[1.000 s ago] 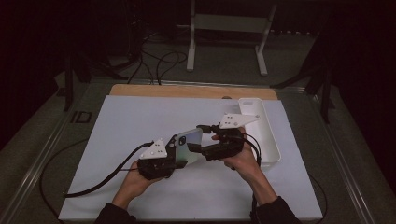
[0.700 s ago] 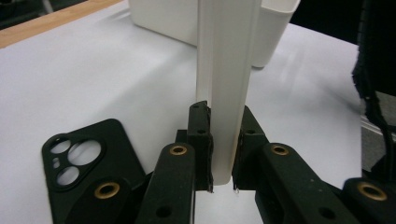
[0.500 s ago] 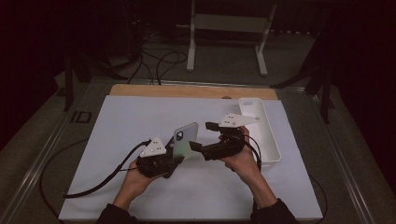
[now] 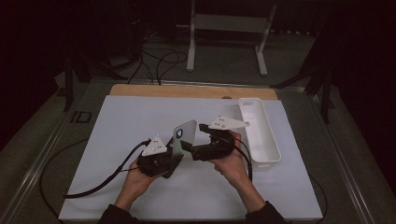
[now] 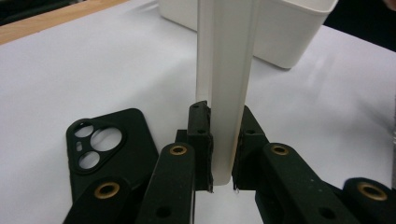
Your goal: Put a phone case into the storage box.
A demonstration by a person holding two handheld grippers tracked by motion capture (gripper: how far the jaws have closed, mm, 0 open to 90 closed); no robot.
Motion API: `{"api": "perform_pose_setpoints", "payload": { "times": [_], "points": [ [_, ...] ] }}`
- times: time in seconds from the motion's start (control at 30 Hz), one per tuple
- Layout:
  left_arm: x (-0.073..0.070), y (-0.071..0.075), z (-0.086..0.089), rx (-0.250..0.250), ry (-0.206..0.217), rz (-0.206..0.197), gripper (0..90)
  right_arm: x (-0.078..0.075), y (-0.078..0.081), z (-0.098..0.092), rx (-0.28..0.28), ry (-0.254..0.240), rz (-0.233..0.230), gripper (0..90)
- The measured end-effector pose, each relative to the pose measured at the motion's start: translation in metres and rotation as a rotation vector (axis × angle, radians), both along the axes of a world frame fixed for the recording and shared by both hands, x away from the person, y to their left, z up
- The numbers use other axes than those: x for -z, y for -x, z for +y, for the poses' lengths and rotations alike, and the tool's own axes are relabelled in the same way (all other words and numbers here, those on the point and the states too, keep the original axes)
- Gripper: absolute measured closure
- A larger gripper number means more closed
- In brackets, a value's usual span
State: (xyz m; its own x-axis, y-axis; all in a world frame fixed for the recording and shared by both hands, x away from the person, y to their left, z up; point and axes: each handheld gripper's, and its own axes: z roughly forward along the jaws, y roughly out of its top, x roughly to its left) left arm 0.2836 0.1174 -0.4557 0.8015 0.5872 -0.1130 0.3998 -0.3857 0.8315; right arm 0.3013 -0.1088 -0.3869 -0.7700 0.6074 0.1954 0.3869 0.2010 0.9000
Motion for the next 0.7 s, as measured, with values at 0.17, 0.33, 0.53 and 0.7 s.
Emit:
{"api": "perform_pose_setpoints", "payload": {
  "times": [0.17, 0.33, 0.53, 0.7],
  "points": [
    [0.002, -0.001, -0.002, -0.007, 0.007, 0.014, 81.0, 0.000, 0.000, 0.007, 0.029, 0.024, 0.002, 11.5],
    [0.003, -0.001, -0.005, -0.018, 0.010, 0.027, 81.0, 0.001, -0.003, 0.013, 0.049, 0.013, 0.020, 11.7],
    [0.004, 0.000, -0.006, -0.015, 0.007, 0.032, 81.0, 0.004, -0.008, 0.018, 0.080, 0.000, 0.042, 14.6],
    [0.005, 0.000, -0.008, -0.016, 0.017, 0.039, 81.0, 0.006, -0.010, 0.023, 0.102, 0.001, 0.042, 14.4]
  ]
}}
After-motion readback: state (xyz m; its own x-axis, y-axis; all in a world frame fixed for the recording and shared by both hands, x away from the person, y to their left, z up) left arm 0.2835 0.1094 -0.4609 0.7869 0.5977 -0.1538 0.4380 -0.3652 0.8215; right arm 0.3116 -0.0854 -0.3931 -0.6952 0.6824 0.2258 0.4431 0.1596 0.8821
